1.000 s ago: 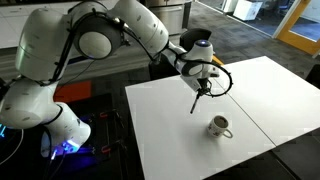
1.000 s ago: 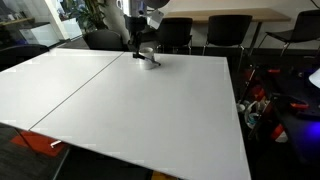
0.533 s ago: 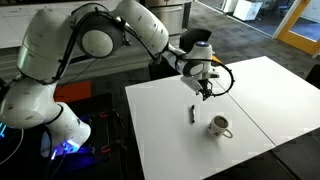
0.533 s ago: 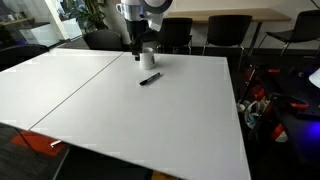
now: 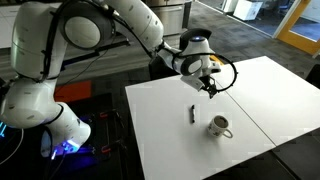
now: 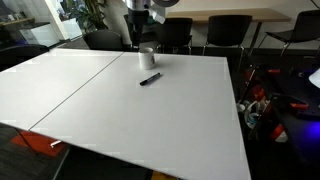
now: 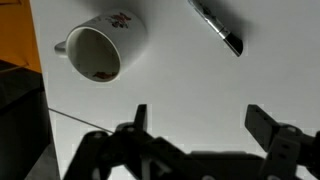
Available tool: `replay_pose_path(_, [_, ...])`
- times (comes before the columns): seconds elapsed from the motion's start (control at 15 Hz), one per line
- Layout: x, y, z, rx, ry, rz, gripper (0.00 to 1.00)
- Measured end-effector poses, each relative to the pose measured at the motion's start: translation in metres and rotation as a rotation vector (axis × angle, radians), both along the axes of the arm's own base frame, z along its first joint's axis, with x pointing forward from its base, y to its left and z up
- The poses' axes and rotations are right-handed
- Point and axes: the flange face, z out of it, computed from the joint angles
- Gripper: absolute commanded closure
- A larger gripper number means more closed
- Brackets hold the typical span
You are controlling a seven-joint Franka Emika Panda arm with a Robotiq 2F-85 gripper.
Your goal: Take the pen out of the mug and put it on the table
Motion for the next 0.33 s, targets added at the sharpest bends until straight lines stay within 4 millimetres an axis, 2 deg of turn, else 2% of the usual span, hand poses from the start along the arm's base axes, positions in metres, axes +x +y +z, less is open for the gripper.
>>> replay_pose_path(0.33, [-0.0013, -0.0007, -0.0035, 0.001, 0.004, -0.001, 0.00])
